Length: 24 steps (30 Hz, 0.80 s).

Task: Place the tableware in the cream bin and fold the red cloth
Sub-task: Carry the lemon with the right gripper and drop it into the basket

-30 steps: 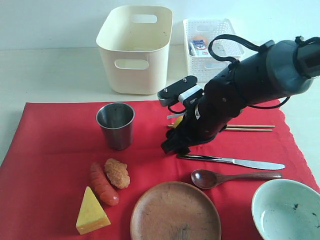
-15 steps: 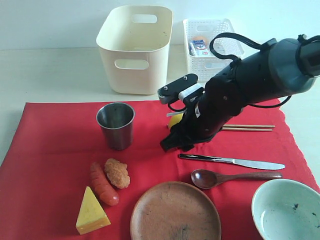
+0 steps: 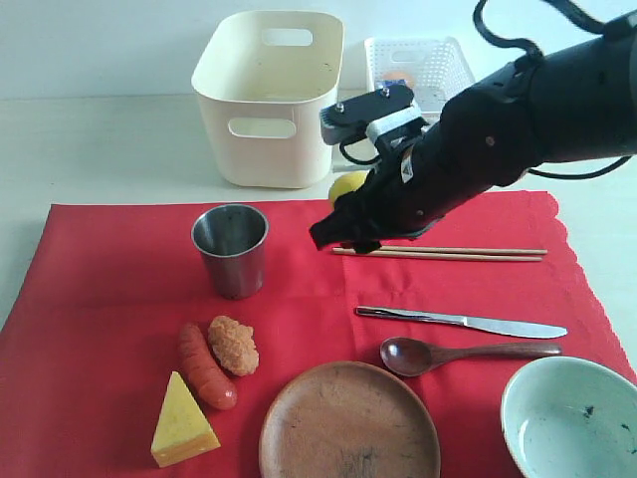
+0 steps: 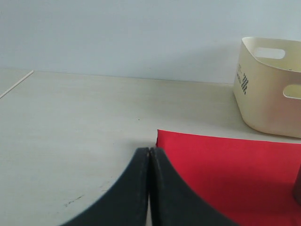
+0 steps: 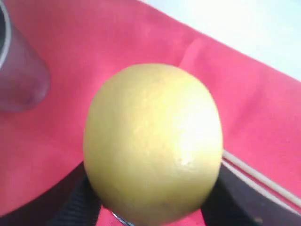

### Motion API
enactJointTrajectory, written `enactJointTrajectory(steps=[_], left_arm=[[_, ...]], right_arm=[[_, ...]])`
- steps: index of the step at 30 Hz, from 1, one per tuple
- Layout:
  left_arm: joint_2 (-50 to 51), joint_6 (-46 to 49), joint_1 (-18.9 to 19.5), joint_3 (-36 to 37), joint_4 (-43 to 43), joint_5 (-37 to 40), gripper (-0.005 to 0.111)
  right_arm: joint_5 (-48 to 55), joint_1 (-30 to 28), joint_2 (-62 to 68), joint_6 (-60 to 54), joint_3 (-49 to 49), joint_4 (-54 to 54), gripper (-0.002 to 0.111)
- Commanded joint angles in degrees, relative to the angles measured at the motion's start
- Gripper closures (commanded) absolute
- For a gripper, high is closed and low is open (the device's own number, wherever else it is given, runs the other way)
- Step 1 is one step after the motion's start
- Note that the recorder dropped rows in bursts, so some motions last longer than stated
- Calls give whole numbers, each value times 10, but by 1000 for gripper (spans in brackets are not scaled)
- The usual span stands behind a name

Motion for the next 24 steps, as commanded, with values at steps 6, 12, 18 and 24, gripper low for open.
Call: enactJointTrajectory(steps=[6,12,18,24], left_arm=[[-3,1,-4,2,2,-3,104],[-3,1,-4,2,2,-3,104],[-3,1,-4,2,2,-3,104],[-3,1,-4,2,2,-3,104]], right_arm=[[-45,-12,-39,1,1,-14,108],[-65,-58,-39,1,1,-15,108],[-116,-107,-39,1,1,-15,108],[-159,-154,-36,1,-8,-15,108]])
